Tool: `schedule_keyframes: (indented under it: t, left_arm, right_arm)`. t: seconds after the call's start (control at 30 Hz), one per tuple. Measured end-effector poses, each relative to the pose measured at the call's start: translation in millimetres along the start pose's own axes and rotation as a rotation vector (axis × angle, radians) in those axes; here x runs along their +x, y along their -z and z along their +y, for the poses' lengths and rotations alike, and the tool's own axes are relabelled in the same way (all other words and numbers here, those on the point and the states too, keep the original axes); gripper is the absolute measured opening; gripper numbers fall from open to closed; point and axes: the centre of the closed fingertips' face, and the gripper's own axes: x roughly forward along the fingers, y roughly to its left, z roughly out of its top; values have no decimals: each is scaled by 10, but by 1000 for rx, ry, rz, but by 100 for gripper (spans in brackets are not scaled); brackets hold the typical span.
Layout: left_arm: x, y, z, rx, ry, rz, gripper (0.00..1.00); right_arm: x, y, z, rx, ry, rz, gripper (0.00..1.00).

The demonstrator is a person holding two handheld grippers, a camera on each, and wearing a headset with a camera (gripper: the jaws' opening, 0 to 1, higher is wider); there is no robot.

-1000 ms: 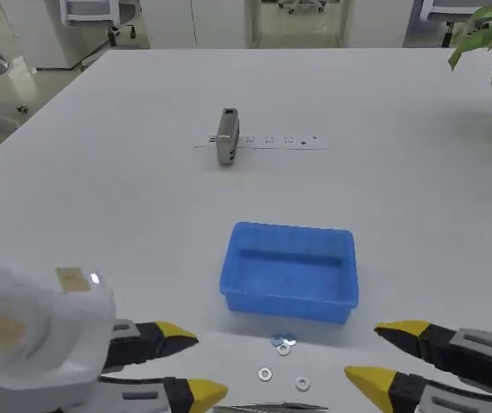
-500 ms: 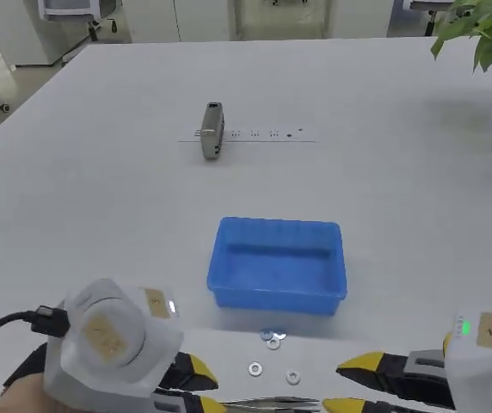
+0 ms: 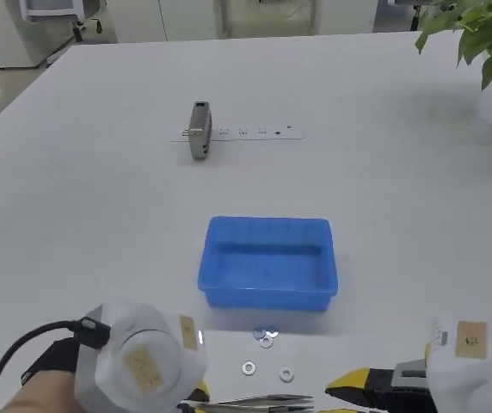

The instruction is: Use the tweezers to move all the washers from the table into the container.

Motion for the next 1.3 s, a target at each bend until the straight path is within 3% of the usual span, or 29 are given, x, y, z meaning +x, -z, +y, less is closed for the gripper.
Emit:
schedule_keyframes:
  t: [0.07, 0.1, 0.17, 0.2, 0.33, 0.6, 0.73, 0.9, 1.0, 1.3]
  left_arm:
    - [-8, 9, -16, 1, 7, 12, 5]
    - [2, 9, -41, 51, 25, 22, 5]
    - [-8, 23, -25, 146, 11, 61, 4]
    - [-7, 23, -27, 159, 8, 72, 4]
    - [12, 9, -28, 197, 12, 104, 0]
    - [10, 22, -34, 183, 18, 127, 0]
    - [-77, 0, -83, 167, 16, 99, 0]
    - [-324, -48, -152, 121, 3, 65, 0]
    - [-482, -115, -168, 85, -5, 33, 0]
    - [-813, -380, -185, 88, -17, -18, 0]
  right_arm:
    - [5, 7, 5, -7, -1, 7, 8]
    - [9, 10, 10, -12, -3, 10, 8]
    - [22, 19, 21, -20, -10, 16, 7]
    - [27, 24, 27, -24, -13, 21, 7]
    - [49, 47, 46, -50, -19, 41, 6]
    - [58, 71, 69, -61, -31, 53, 6]
    - [58, 64, 73, -64, -35, 54, 6]
    - [75, 29, 85, -89, -46, 61, 6]
    - [85, 7, 94, -98, -50, 60, 5]
    - [119, -27, 162, -122, -72, 57, 5]
